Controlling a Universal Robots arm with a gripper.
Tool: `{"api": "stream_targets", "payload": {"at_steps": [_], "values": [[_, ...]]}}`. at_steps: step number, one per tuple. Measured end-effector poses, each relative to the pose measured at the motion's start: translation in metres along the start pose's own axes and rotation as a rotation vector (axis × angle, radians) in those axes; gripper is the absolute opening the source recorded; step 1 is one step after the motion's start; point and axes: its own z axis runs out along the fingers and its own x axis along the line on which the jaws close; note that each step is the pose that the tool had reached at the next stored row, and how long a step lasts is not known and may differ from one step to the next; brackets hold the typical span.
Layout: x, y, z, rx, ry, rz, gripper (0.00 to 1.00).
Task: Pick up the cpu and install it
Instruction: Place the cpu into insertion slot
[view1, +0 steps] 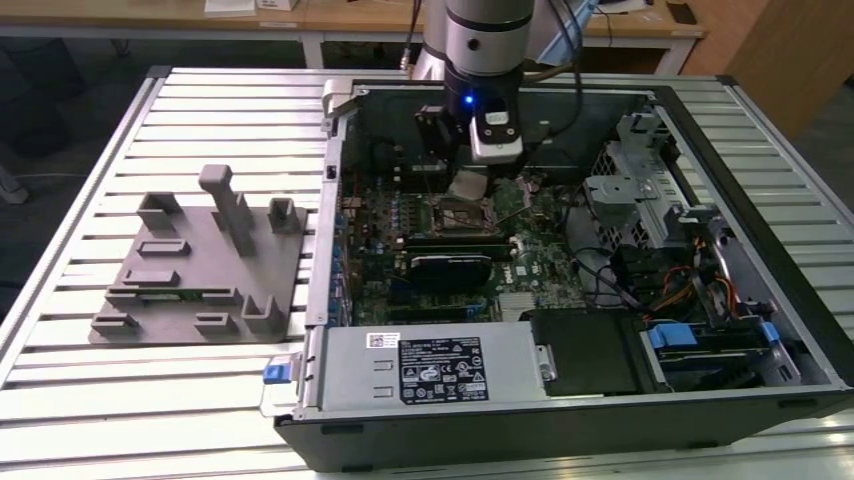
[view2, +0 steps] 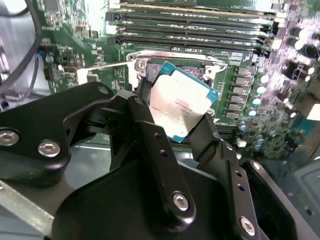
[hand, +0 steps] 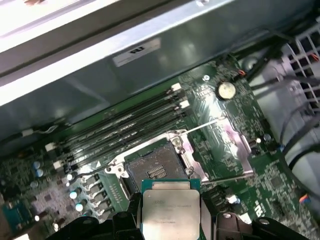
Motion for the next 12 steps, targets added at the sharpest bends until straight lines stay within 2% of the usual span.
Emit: {"api": "stream_targets", "payload": {"at_steps": [12], "values": [[0.0000, 0.0000, 0.0006, 0.0085, -0.0096, 0.204, 0.55]]}}
